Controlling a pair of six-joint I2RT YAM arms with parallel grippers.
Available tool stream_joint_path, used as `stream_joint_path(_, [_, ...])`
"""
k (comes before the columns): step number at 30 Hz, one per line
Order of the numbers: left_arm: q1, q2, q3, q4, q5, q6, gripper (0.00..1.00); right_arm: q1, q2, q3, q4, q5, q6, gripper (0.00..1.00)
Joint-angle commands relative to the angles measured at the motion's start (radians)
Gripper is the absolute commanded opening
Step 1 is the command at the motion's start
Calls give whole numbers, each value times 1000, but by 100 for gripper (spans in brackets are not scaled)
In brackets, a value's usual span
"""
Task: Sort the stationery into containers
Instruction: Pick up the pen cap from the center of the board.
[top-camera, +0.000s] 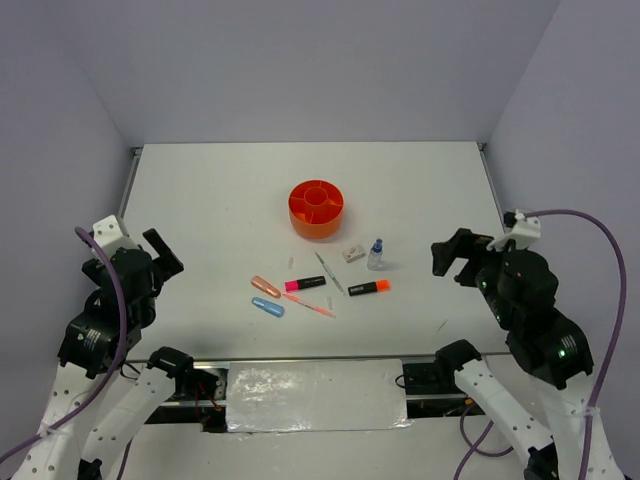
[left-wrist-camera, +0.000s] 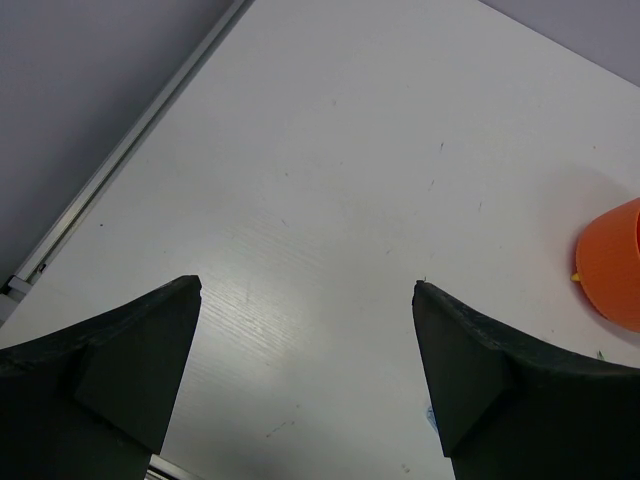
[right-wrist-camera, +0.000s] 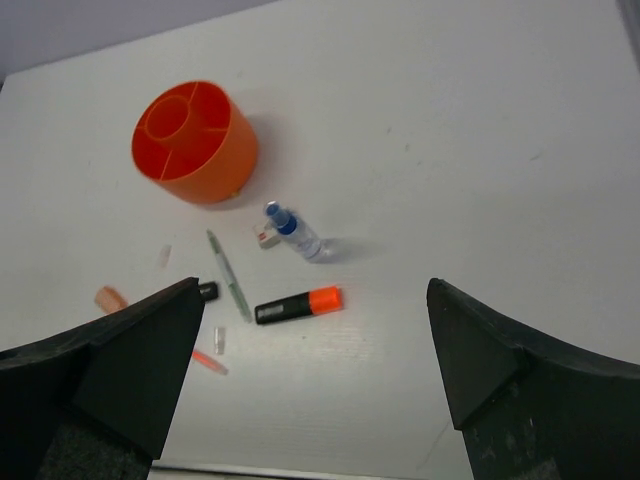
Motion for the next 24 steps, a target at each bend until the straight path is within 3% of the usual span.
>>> stream_joint_path(1, [6, 3, -4, 38, 4, 18, 99, 8, 163, 15, 26, -221, -12, 100])
stream_joint_path(4, [6, 4, -3, 33, -1, 12, 99, 85, 271, -28, 68, -269, 32, 100])
stream_joint_path(9, [4, 0, -10, 48, 16, 28, 99, 320, 400, -94, 208, -93, 150, 99])
stream_joint_path(11, [4, 8, -10, 47, 18, 28, 99, 415, 487, -108, 257, -35, 186, 96])
stream_joint_path(13, [4, 14, -9, 45, 18, 26, 99, 466, 549, -122, 326, -27, 198, 84])
stream_joint_path(18, [4, 15, -10, 50, 24, 31, 99, 498, 766, -136, 406, -31, 213, 63])
stream_joint_path(24, [4, 17, -12, 55, 35, 35, 99, 531, 932, -133, 472, -71, 226, 58])
